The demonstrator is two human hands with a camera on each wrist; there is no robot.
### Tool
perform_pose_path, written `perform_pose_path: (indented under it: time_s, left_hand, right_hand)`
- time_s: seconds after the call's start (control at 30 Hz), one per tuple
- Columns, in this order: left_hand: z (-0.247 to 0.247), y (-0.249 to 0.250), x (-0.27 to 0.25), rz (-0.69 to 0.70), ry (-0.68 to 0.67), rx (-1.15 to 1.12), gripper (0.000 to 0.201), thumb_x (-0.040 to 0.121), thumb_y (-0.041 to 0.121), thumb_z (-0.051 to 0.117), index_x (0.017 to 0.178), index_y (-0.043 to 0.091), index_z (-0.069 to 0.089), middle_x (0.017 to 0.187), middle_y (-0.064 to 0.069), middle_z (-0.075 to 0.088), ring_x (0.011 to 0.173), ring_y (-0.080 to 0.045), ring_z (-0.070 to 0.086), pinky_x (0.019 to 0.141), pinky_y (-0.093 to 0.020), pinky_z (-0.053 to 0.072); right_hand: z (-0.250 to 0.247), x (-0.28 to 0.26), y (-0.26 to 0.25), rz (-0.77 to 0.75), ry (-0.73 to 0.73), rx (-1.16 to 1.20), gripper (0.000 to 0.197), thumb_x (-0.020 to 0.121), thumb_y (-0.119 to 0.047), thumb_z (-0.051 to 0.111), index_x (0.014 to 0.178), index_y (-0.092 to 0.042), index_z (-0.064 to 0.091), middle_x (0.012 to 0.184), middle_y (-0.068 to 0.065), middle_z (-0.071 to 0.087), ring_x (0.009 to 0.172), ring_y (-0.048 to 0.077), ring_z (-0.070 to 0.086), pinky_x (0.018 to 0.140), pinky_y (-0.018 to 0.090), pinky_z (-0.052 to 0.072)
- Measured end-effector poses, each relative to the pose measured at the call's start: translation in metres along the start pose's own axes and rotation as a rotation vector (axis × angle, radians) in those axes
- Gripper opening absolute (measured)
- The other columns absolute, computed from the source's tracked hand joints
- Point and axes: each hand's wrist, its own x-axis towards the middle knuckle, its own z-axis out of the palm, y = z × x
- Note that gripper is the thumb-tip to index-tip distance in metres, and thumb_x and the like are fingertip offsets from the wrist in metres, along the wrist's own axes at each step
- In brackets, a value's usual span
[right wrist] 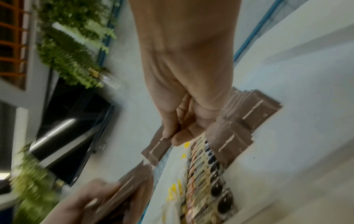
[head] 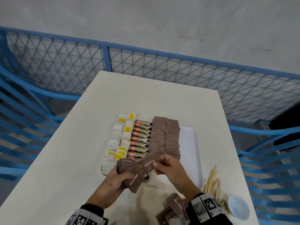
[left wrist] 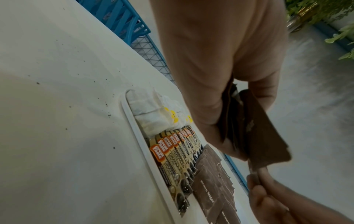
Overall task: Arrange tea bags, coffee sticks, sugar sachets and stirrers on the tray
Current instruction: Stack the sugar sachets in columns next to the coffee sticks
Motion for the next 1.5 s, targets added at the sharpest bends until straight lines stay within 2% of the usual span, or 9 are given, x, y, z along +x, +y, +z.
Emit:
perform_pose_path:
  time_s: [0.13,0.23,0.3,0.4,0.57,0.83,0.97,1.1,1.5]
  left_hand:
    - [-0.001,-0.001,0.001,-0.003,0.068,-0.003,0.045,0.061,0.01,0.063,0.107,0.012,0.063,0.09,-0.009,0.072,0.074,-0.018,0.067,0.063,-0.028,0.054]
    - [-0.001,-0.001,0.001,-0.002,0.105,0.005,0.044,0.063,0.014,0.066,0.107,0.013,0.064,0.091,-0.009,0.072,0.074,-0.019,0.066,0.065,-0.028,0.05]
    - [-0.002,-0.003,0.003,-0.005,0.123,0.004,0.035,0.072,0.007,0.07,0.106,0.014,0.064,0.086,-0.006,0.074,0.068,-0.015,0.068,0.058,-0.024,0.053]
    - [-0.001,-0.004,0.003,-0.029,0.138,-0.012,0.021,0.088,0.0,0.056,0.105,0.01,0.062,0.08,-0.006,0.074,0.063,-0.014,0.069,0.05,-0.022,0.052]
    - [0.0,-0.002,0.004,-0.043,0.156,-0.007,0.026,0.087,0.002,0.057,0.112,0.007,0.061,0.085,-0.009,0.074,0.065,-0.016,0.07,0.051,-0.023,0.053]
    - [0.001,0.001,0.003,-0.04,0.16,-0.024,0.054,0.067,0.009,0.074,0.119,0.004,0.059,0.094,-0.014,0.072,0.069,-0.02,0.07,0.052,-0.023,0.052]
    - [0.002,0.001,0.004,-0.019,0.151,-0.026,0.06,0.059,0.015,0.075,0.116,0.005,0.059,0.085,-0.011,0.073,0.063,-0.017,0.069,0.049,-0.022,0.051]
    - [0.003,0.001,0.005,-0.018,0.141,-0.057,0.037,0.079,0.0,0.068,0.114,0.005,0.06,0.081,-0.009,0.074,0.06,-0.016,0.069,0.05,-0.021,0.052]
    - [0.004,0.002,0.005,-0.014,0.133,0.006,0.072,0.044,0.029,0.08,0.112,0.013,0.06,0.088,-0.01,0.074,0.068,-0.018,0.069,0.056,-0.022,0.052]
  right_hand:
    - [-0.026,0.002,0.007,0.033,0.161,0.142,0.011,0.086,0.011,0.055,0.096,0.007,0.054,0.078,0.015,0.065,0.065,0.019,0.063,0.065,0.023,0.055]
    - [-0.047,0.004,0.016,0.079,0.302,0.094,0.011,0.087,0.009,0.055,0.095,0.001,0.057,0.081,0.013,0.067,0.067,0.02,0.062,0.065,0.022,0.055]
    - [-0.058,0.006,0.024,0.125,0.374,-0.005,0.008,0.086,0.004,0.058,0.091,-0.002,0.058,0.08,0.01,0.066,0.069,0.019,0.06,0.064,0.022,0.052]
    - [-0.065,0.009,0.036,0.183,0.419,-0.22,0.007,0.083,-0.004,0.064,0.083,-0.009,0.059,0.077,0.003,0.065,0.074,0.019,0.058,0.064,0.024,0.043]
    - [-0.058,0.011,0.043,0.205,0.476,-0.397,0.018,0.084,-0.012,0.065,0.072,-0.017,0.051,0.072,-0.004,0.057,0.069,0.012,0.052,0.056,0.018,0.036]
    - [-0.054,0.018,0.043,0.174,0.463,-0.573,0.031,0.08,-0.018,0.07,0.066,-0.02,0.043,0.075,0.0,0.055,0.071,0.016,0.049,0.053,0.015,0.031]
    - [-0.056,0.02,0.04,0.158,0.463,-0.499,0.027,0.076,-0.009,0.074,0.08,-0.014,0.047,0.067,-0.002,0.052,0.063,0.01,0.049,0.051,0.016,0.033]
    - [-0.058,0.02,0.04,0.106,0.458,-0.45,0.027,0.076,0.004,0.068,0.086,-0.01,0.047,0.064,-0.002,0.052,0.064,0.016,0.051,0.054,0.019,0.039]
    - [-0.058,0.022,0.045,0.032,0.47,-0.526,0.024,0.077,0.003,0.067,0.091,-0.01,0.053,0.077,0.005,0.055,0.072,0.02,0.052,0.057,0.016,0.038]
